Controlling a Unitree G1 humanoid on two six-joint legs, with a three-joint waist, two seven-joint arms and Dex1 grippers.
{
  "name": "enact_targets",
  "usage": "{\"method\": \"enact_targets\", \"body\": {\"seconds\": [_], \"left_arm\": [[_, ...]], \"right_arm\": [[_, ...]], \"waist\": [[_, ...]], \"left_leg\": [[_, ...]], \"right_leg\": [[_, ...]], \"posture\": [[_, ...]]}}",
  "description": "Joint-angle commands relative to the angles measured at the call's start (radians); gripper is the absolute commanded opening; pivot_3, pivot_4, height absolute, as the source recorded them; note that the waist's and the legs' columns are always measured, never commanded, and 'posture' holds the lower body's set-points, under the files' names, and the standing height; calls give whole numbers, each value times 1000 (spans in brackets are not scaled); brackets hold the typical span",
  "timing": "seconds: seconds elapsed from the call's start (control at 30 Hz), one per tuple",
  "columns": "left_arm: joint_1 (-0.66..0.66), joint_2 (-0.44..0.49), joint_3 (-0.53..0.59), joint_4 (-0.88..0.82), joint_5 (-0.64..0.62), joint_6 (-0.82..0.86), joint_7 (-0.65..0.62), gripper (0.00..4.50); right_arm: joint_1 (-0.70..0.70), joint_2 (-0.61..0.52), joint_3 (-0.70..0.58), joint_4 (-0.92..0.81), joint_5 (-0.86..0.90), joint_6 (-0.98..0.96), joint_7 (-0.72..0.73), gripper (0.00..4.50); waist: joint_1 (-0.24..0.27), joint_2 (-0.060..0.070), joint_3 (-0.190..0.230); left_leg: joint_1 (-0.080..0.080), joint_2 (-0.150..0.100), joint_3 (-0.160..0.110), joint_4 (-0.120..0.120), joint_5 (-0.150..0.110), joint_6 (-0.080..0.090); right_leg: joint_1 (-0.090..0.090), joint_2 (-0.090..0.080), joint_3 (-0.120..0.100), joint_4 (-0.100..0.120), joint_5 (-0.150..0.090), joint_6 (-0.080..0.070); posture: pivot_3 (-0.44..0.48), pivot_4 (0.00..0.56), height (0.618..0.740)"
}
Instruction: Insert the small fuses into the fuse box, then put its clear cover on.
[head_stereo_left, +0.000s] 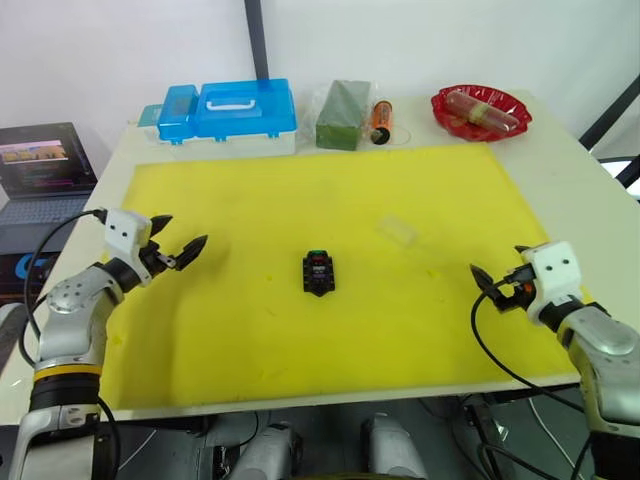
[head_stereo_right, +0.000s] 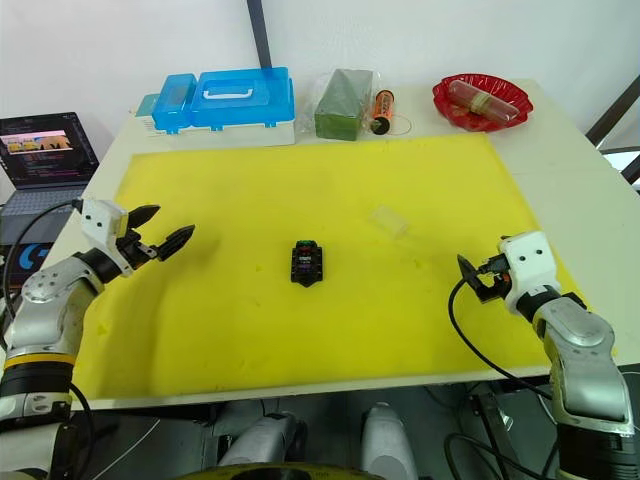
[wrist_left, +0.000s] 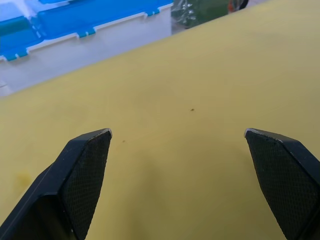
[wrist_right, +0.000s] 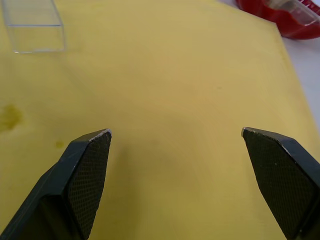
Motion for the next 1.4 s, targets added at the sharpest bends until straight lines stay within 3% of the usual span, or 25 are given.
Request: {"method": "enact_targets", "body": {"seconds": [0.03, 0.33, 0.67, 1.07, 1.4], "left_arm": [[-35, 18, -5, -125, -76, 47, -73, 4500], [-143, 77, -117, -366, -204, 272, -251, 4500], [-208, 60, -226, -464, -192, 272, -329, 4500], [-184, 35, -236, -491, -176, 251, -322, 4500], [-185, 31, -236, -480, -165, 237, -326, 4500]], "right_arm": [[-37, -38, -39, -53, 92, -7, 68, 4467], [-215, -123, 133, -51, 188, 114, 222, 4467], [-485, -61, 348, 237, 84, 41, 254, 4467], [-599, -6, 373, 535, 49, -51, 289, 4467], [-633, 28, 380, 609, 23, -86, 291, 4467]], "waist": [[-1, 0, 0], [-3, 0, 0], [0, -2, 3], [-5, -1, 3], [-6, -1, 3]], "left_leg": [[0, 0, 0, 0, 0, 0], [0, 1, 0, -1, 0, 0], [-1, 0, 1, 0, 0, 0], [-1, 1, 1, 0, 0, 0], [-1, 1, 1, 0, 0, 0]], "right_leg": [[0, 0, 0, 0, 0, 0], [0, 0, 0, -1, 0, 0], [0, 0, 0, -1, 0, 0], [-1, 0, 0, -1, 0, 0], [-1, 0, 0, -1, 0, 0]], "posture": [[0, 150, 740], [0, 150, 740], [0, 150, 740], [0, 150, 740], [0, 150, 740]]}}
